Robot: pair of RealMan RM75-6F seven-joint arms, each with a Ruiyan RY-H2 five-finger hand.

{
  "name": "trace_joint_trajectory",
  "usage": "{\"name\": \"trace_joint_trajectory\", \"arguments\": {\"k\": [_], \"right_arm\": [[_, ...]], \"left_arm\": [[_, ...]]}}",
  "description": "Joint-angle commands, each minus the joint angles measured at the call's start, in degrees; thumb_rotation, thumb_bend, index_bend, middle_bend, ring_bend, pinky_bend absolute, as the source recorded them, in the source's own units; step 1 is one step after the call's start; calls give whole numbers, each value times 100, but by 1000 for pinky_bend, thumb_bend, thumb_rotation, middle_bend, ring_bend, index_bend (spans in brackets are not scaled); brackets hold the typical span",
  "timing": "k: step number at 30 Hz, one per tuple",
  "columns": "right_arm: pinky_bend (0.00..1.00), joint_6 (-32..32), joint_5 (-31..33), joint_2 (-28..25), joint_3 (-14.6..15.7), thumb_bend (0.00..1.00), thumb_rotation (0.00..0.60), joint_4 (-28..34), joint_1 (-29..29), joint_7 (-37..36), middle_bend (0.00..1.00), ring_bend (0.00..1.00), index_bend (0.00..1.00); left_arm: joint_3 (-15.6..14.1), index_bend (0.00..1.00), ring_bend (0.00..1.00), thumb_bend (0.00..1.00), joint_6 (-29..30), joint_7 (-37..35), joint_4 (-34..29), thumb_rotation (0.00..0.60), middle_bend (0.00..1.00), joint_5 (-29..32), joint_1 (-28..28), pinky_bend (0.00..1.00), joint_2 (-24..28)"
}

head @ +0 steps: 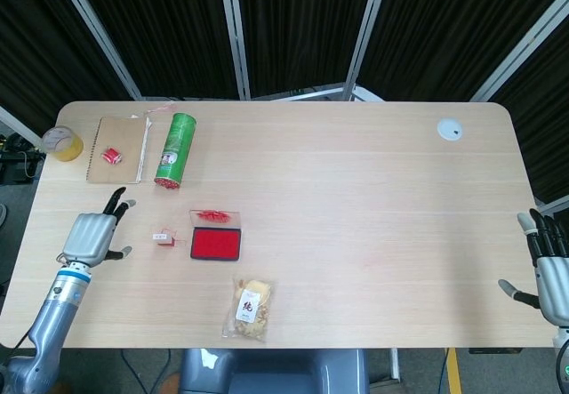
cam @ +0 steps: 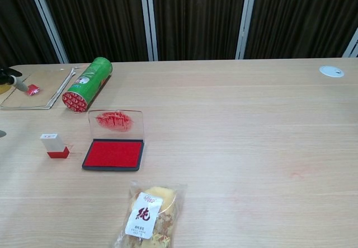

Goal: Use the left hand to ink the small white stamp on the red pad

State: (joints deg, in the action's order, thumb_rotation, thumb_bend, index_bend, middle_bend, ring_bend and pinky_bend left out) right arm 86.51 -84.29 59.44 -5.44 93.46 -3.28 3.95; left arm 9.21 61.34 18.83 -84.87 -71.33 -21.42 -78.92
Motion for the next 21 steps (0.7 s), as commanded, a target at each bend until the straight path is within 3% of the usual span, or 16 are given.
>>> {"name": "trace_joint_trajectory", "arguments": {"k": [1,10,21], "right_arm": [[0,-19,38,-5,-8,0,600,-17,3,-20,0,0,0],[0,-68,121,-15,-24,0,600,-55,0,-73,0,0,0],[0,-84,150,-36,-33,0,600,-50,-1,-119,0,0,0]], "left_arm": [[-38,243,833,182,-181,-204,512,600,52,-39,-191,929,-393],[-168,293,838,316,-299,-402,976,600,124,-58,-291,932,-800],[-196,298,838,319,-224,-760,875,600,282,-100,-287,932,-858]]}}
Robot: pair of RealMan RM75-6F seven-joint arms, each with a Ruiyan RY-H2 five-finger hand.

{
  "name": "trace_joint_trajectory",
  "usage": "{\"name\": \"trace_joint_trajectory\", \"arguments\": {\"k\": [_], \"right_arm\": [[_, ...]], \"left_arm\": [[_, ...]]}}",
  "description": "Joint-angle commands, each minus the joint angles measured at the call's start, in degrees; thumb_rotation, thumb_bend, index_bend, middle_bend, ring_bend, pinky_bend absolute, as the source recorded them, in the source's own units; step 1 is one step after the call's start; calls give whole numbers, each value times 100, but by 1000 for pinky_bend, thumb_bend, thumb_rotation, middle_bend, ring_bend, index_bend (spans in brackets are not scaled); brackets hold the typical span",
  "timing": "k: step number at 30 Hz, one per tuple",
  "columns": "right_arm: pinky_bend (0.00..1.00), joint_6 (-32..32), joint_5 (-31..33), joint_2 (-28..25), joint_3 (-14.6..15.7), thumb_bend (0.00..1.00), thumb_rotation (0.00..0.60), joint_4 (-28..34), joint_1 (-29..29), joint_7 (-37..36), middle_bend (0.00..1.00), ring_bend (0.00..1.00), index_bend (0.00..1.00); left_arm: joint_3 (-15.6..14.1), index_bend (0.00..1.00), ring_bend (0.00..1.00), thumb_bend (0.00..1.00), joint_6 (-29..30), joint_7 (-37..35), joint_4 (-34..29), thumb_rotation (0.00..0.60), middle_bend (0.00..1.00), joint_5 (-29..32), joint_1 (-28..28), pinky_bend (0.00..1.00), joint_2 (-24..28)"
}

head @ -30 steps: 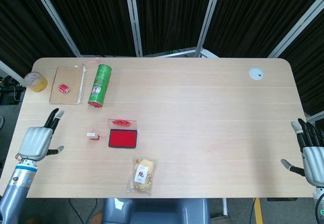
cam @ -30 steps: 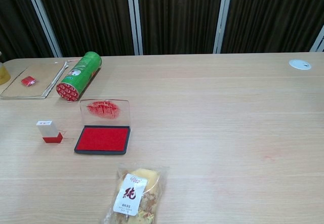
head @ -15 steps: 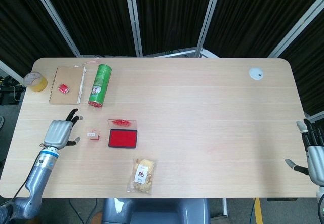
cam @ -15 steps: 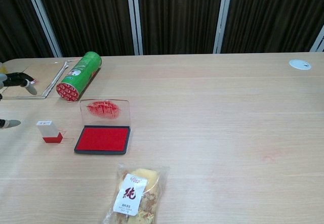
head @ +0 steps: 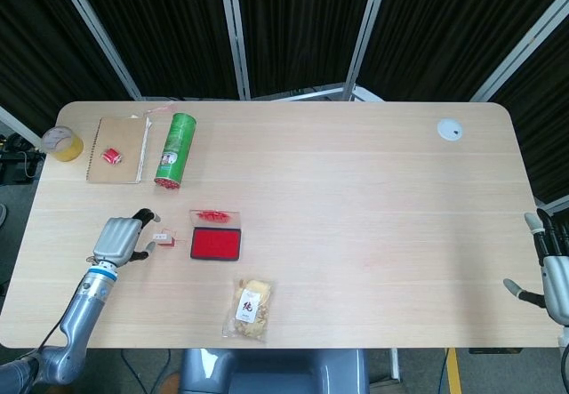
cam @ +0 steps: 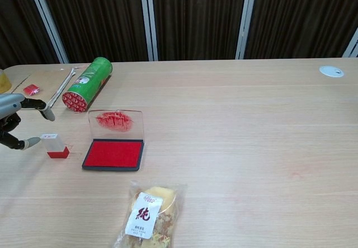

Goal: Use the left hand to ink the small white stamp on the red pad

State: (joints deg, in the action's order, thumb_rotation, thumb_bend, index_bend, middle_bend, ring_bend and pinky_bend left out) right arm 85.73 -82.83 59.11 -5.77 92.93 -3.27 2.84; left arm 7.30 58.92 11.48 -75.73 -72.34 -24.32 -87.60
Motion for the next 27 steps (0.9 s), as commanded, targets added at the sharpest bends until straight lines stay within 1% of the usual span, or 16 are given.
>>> {"name": "trace_joint_trajectory", "arguments": {"k": [1,9,17,23,27], "right_arm": [[0,-11,5,-5,2,0,600,5,-2,-11,0,0,0],[0,-34,7,-13,12,0,600,15,-6,-15,0,0,0],[0,-67,45,-13,3,0,600,3,-17,-25,0,0,0],[0,-81,57,-20,-5,0,600,-4,-23,-64,0,0,0],[0,-67,39,-32,-4,0,600,0,-20,-108,0,0,0]], "left_arm": [[-6,295,838,318,21,-28,-55,600,295,9,3,932,11],[-44,296,838,317,14,110,92,600,334,63,-59,931,-143],[-132,309,838,348,163,28,409,600,340,-88,-50,930,-398],[-193,315,837,348,271,11,589,600,344,-202,-44,929,-532],[-219,320,836,356,334,115,720,600,346,-252,-55,929,-608]]}}
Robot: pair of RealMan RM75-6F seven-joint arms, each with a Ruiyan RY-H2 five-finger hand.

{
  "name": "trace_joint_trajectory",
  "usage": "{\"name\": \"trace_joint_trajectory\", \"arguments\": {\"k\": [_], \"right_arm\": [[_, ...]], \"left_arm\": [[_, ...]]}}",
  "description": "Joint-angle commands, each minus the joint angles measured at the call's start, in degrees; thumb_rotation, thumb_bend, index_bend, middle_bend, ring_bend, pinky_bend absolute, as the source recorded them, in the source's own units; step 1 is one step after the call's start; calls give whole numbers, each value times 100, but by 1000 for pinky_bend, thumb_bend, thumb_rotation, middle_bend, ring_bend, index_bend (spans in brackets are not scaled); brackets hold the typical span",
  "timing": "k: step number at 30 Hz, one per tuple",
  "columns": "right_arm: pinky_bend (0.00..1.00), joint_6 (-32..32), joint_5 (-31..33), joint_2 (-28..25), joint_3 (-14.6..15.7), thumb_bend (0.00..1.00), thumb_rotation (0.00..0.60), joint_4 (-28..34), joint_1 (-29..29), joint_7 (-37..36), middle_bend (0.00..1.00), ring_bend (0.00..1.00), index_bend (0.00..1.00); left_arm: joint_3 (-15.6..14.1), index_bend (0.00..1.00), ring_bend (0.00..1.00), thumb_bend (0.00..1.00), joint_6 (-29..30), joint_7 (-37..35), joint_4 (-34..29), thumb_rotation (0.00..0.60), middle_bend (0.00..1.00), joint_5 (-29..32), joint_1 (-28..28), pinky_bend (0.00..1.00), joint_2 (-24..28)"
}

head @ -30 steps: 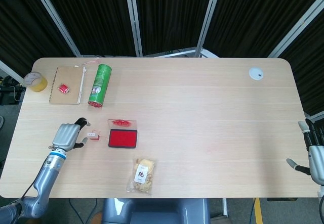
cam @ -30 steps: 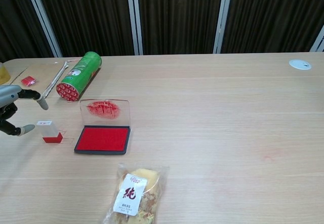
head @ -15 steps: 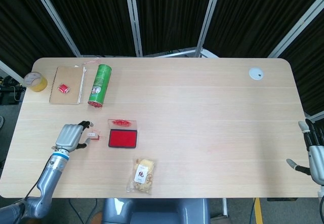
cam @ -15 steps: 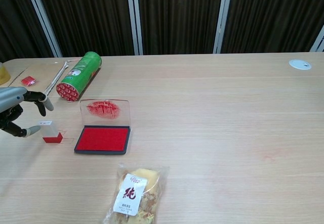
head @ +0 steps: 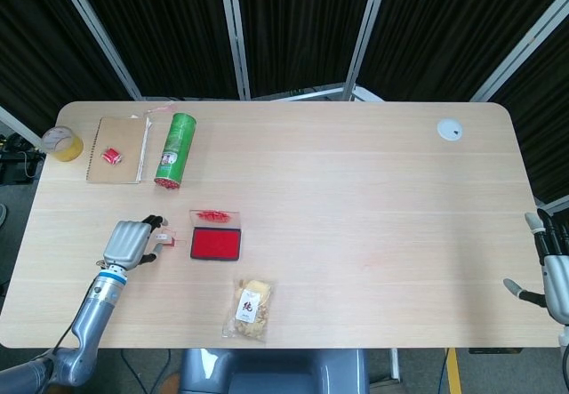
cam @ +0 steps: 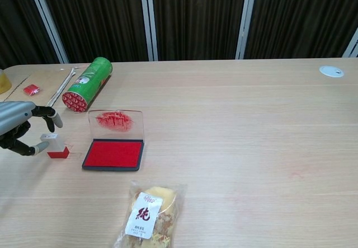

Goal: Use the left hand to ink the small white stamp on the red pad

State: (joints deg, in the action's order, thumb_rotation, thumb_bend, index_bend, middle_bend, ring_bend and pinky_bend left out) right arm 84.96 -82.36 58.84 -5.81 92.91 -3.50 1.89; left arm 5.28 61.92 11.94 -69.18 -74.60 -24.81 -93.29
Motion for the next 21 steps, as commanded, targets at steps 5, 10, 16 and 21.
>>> {"name": "trace_joint_trajectory", "arguments": {"k": [5,10,16,21], "right_arm": [[0,11,-9,-20,-2,0,600,5,4,-44,0,0,0],[0,-2,3,-24,-4,0,600,0,0,-52,0,0,0],[0,-21,21,-23,-7,0,600,-4,-6,-56,0,0,0],[0,-35,33,-19,-8,0,600,-9,-12,-55,0,0,0]], "left_arm": [[-30,320,836,400,43,174,170,600,355,-2,-11,928,-125],[-25,327,831,400,70,210,292,600,356,13,-11,925,-207],[-31,369,829,406,61,162,389,600,389,17,-10,924,-261],[-30,386,829,409,60,103,488,600,405,3,-18,923,-311]]}}
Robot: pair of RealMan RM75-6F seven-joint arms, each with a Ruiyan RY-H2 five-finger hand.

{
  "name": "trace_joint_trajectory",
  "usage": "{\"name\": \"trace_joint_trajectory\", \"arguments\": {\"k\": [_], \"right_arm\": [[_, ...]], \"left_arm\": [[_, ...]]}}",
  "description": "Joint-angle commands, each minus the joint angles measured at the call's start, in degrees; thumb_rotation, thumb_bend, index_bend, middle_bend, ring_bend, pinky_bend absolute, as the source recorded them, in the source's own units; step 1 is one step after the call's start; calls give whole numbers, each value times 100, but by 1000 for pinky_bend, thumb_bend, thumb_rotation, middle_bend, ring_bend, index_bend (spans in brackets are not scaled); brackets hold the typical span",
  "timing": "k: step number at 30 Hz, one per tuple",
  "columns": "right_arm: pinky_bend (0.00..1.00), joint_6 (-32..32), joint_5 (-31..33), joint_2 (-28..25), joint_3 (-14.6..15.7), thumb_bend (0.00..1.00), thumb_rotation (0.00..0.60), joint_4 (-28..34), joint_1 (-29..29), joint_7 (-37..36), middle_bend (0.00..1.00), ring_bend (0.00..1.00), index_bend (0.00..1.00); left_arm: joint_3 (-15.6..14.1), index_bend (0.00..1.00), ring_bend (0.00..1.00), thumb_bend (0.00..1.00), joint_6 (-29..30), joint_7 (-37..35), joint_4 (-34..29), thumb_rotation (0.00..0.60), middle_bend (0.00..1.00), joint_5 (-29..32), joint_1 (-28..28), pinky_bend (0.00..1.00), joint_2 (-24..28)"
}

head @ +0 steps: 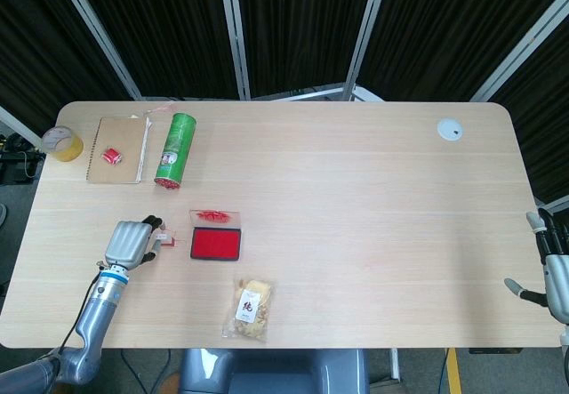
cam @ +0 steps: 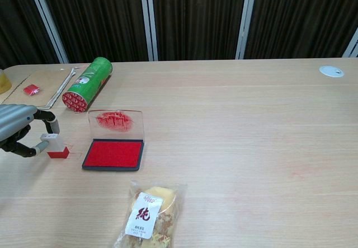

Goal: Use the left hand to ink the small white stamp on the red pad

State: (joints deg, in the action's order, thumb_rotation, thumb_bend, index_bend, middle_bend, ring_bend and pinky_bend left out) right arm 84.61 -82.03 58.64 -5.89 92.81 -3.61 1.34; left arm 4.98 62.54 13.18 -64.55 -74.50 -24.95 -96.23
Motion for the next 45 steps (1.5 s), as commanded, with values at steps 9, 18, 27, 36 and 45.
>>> {"name": "trace_joint_trajectory", "arguments": {"k": [9,18,27,36,45], "right_arm": [[0,-34,26,6,0,0,600,-12,-11,-1,0,0,0],[0,-63,49,2,-3,0,600,-20,-20,-23,0,0,0],[0,-59,48,-12,-7,0,600,-11,-20,-59,0,0,0],[0,-67,59,-28,-7,0,600,2,-17,-95,0,0,0],[0,-128,154,-24,-35,0,600,-57,-33,-127,0,0,0]], "left_arm": [[2,409,829,410,-42,-96,135,600,438,-14,-28,923,-87],[-4,486,829,440,-42,-224,136,600,457,-71,-47,923,-105],[58,503,829,441,150,-402,-274,600,463,-259,-79,923,156],[136,509,829,441,252,-206,-879,600,464,-570,-307,924,385],[167,519,829,450,-153,344,-717,600,471,-389,-611,924,-72]]}}
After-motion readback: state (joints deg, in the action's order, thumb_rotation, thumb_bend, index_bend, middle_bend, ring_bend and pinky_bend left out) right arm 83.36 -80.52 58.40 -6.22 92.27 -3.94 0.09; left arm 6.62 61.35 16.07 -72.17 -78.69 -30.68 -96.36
